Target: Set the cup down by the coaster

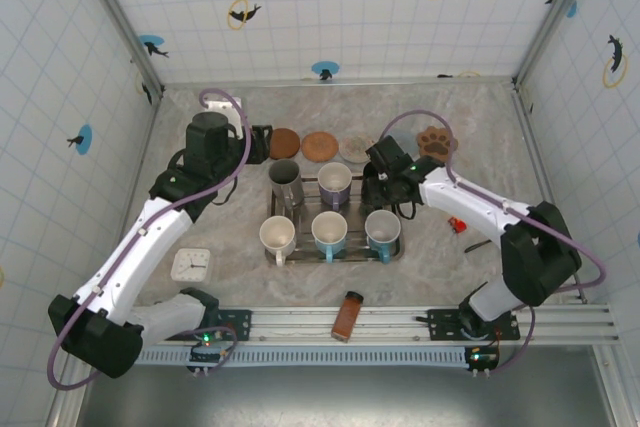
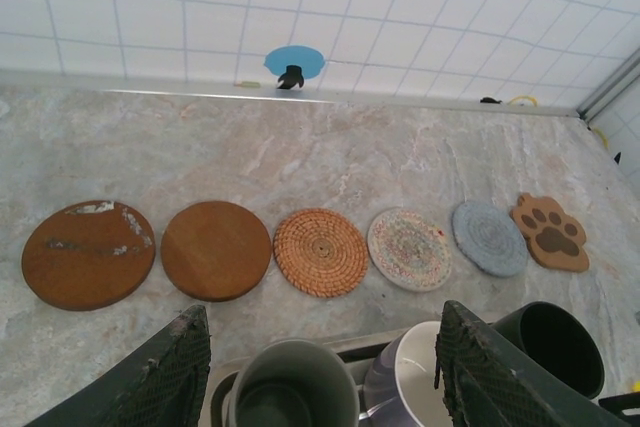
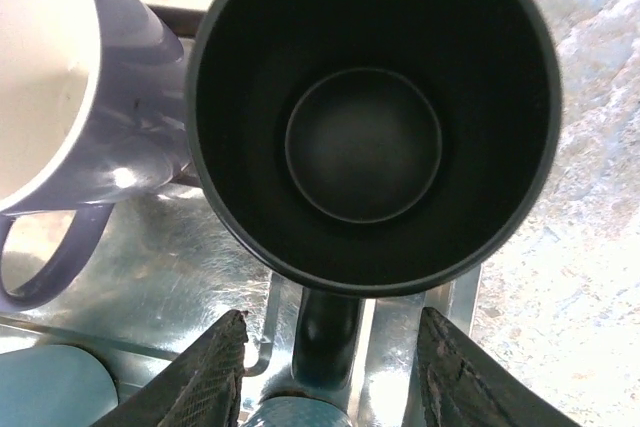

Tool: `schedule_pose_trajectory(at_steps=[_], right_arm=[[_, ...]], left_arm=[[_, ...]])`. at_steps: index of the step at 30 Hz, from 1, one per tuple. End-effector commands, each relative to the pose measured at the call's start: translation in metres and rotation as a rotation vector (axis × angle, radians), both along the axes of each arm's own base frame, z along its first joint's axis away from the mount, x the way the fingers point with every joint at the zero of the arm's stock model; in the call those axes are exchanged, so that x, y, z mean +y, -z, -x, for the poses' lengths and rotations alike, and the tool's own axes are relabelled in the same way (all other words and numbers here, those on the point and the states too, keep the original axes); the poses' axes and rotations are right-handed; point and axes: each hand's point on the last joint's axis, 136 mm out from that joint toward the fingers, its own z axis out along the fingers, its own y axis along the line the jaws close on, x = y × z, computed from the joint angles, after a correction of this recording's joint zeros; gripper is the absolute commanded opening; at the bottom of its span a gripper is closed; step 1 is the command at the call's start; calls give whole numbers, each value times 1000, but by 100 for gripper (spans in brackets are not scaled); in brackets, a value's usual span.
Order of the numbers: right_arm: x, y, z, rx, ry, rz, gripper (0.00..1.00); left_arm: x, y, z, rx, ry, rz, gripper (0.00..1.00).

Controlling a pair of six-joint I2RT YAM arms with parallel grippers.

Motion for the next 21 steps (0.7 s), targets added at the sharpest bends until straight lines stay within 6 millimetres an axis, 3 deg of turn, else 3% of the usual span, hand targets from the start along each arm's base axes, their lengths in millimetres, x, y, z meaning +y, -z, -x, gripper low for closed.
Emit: schedule_pose_trajectory(at_steps=[1,12,21], right_arm=[[5,8,-2,9,-7,-28,48],[-1,29,-7,56,8,-31,43],[-1,40,-8,68,18,-36,31]], left_arm=[[-6,-10,1,-34,28,9,60],[-7,-9,-1,-23,30,5,60],[-6,-9,-1,-22,27,2,60]])
